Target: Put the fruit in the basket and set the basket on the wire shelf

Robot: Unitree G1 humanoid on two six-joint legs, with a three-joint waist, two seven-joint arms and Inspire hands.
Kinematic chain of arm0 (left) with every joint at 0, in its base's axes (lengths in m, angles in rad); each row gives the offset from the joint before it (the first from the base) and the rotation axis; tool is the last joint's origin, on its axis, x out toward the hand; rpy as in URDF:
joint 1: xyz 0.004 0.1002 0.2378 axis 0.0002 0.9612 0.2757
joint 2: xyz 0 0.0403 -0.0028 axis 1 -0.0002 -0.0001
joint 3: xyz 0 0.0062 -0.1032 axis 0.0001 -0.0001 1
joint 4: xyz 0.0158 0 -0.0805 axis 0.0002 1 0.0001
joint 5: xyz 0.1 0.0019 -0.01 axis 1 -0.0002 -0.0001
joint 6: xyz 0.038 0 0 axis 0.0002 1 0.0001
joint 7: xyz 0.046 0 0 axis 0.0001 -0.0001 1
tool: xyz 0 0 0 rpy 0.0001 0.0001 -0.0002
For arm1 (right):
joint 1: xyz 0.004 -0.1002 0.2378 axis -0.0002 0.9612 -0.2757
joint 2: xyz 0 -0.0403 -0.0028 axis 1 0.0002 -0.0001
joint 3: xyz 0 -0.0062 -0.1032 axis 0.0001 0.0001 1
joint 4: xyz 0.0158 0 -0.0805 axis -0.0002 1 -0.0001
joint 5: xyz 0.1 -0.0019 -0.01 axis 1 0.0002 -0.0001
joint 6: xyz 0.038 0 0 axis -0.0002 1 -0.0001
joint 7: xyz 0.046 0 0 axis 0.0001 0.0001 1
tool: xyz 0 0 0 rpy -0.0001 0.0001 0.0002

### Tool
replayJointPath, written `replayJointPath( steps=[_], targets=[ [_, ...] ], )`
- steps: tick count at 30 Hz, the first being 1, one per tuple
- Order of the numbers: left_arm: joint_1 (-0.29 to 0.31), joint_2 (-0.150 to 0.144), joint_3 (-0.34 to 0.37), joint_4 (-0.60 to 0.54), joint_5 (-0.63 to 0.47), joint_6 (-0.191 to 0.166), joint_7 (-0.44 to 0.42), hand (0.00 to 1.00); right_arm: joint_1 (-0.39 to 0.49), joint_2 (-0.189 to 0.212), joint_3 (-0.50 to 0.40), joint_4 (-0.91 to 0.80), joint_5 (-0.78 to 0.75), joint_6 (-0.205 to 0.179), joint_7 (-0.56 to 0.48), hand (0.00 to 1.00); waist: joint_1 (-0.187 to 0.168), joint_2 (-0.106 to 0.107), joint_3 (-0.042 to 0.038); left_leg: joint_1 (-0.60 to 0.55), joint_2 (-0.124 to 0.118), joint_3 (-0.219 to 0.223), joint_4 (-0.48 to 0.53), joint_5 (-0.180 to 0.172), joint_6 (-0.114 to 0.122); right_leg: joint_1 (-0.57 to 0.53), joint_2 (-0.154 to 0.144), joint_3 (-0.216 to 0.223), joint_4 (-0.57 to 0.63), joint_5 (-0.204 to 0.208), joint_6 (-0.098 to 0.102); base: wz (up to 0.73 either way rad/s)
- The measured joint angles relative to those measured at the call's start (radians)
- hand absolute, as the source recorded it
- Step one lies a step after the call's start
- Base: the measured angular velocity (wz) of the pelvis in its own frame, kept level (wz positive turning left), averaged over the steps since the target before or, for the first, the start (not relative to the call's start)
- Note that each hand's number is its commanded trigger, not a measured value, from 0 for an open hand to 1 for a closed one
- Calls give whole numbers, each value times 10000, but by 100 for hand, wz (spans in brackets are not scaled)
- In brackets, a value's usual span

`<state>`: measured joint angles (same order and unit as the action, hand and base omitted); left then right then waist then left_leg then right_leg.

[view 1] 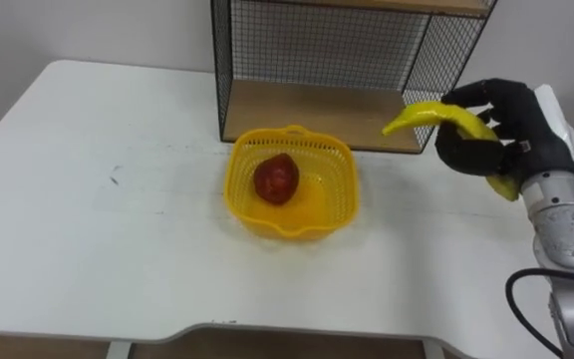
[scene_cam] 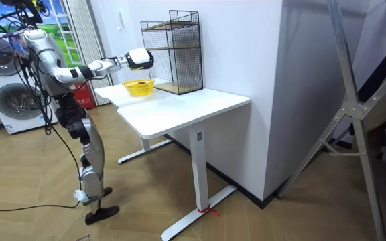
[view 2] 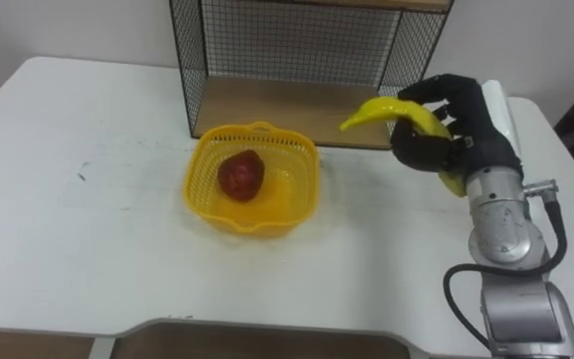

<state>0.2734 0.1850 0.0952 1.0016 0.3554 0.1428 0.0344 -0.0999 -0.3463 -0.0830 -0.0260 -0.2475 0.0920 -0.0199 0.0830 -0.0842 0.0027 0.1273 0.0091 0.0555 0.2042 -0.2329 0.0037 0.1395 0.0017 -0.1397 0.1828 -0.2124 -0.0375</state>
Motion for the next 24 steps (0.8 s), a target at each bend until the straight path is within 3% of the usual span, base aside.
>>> replayJointPath(
  steps=[11,24],
  targets=[
    [-75,-21,-70,15,-16,2,3,0,-91,38,1353,-1061,-430,-30,913,100,116,-26,12,-121,23,-3,-37,0,-1,-101,-2,-6,42,2,0,0],
    [-257,84,-797,5,-21,-78,2,0,-409,131,2387,-1035,-1304,-31,1778,100,502,-105,57,-187,15,-23,6,0,0,-198,-65,-142,61,2,0,1]
  ],
)
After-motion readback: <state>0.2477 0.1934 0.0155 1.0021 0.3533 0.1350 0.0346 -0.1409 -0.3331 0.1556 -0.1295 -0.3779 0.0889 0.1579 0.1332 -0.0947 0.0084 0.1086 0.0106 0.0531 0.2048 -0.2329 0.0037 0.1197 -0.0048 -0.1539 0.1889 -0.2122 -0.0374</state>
